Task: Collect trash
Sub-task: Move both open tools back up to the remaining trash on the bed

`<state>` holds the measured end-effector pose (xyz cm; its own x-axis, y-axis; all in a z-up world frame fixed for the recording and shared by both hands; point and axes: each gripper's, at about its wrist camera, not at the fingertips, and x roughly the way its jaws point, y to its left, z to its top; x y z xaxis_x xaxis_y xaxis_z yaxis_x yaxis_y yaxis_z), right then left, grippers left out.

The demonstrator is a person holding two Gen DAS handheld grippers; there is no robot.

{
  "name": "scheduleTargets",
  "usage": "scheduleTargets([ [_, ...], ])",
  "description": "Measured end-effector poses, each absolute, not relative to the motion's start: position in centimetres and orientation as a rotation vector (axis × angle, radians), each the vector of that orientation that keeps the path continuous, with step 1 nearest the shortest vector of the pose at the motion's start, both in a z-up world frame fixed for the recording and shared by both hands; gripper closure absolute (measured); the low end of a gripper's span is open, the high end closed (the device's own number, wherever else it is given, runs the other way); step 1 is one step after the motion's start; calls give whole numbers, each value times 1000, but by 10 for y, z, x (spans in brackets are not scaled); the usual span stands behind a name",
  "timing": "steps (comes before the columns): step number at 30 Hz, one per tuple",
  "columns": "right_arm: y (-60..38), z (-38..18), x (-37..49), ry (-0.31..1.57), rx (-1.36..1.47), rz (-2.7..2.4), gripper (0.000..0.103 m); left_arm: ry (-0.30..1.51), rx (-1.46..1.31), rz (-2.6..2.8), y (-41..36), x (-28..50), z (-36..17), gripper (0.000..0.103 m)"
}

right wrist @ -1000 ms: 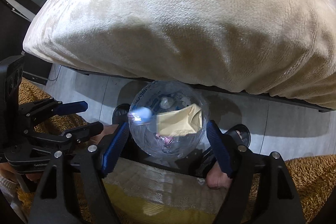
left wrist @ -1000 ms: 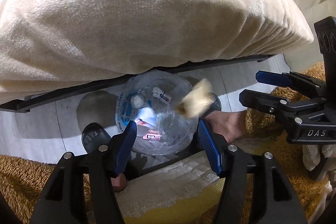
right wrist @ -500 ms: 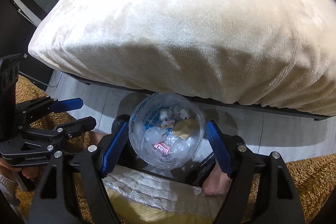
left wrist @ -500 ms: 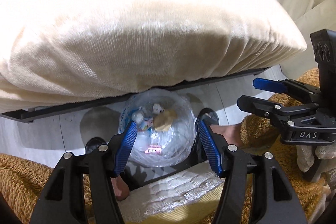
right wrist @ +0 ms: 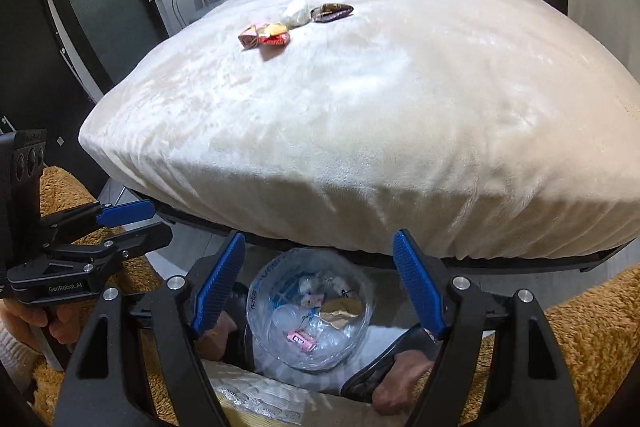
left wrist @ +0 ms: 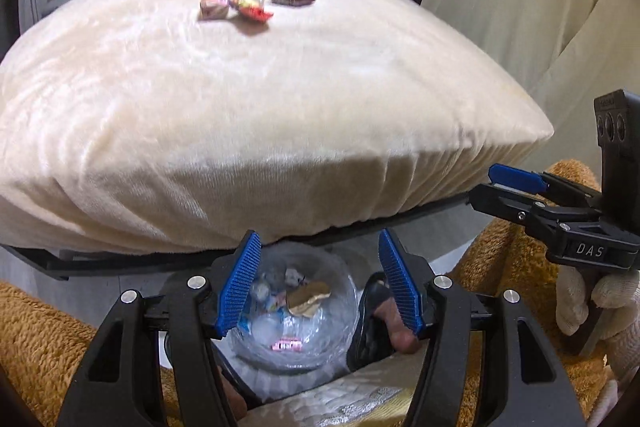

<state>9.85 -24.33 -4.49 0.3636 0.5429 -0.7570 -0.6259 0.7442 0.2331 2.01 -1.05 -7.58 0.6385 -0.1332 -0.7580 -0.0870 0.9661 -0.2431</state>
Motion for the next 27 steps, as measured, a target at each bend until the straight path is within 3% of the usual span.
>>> scheduleTargets([
  [13, -264, 9, 91, 781, -77, 752, 27, 727, -269, -4, -8, 16, -36, 43],
  [27, -213, 33, 172, 753, -86, 769, 27, 698, -292, 56, 43, 89, -3, 43],
])
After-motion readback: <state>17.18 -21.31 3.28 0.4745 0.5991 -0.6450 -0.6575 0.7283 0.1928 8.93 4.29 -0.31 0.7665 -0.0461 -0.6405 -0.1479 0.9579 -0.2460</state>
